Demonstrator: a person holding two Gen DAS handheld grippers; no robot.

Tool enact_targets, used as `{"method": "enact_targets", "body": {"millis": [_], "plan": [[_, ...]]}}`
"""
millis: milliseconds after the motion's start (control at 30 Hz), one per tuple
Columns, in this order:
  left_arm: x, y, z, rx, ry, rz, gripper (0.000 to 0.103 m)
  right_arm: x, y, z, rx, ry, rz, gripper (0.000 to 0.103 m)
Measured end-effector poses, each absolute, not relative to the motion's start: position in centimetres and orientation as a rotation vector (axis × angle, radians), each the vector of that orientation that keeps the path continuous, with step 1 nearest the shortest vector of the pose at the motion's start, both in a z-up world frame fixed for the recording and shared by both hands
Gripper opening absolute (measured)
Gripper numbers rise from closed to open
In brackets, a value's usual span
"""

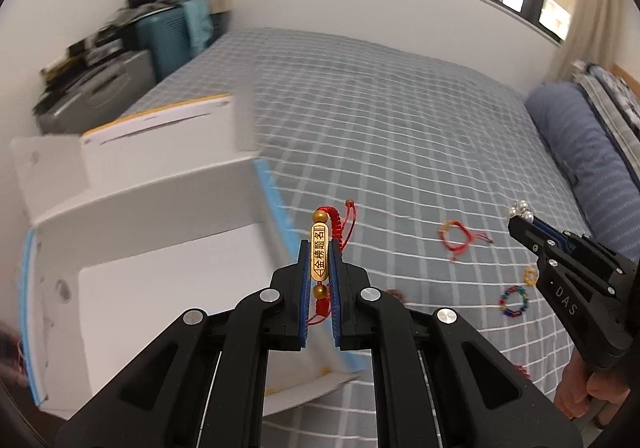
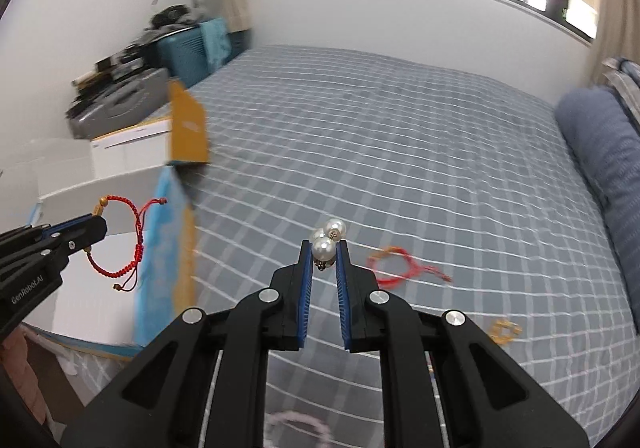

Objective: Organize jewelry
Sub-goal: 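Carry the red bracelet and pearl earrings with both tools into the white box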

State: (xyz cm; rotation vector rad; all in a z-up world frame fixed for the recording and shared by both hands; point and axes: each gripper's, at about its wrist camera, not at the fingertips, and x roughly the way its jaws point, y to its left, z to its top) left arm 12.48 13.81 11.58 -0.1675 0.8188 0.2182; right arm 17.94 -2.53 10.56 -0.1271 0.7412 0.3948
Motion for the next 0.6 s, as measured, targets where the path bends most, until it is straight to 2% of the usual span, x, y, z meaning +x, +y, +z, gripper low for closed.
{"method": "enact_targets", "body": {"millis": [600], "plan": [[4.5,27.5,7.8,-0.288,0.877,0.473,0.008,12.4,16.0,8.1,-0.276,0.782,0.685,0.011]]}}
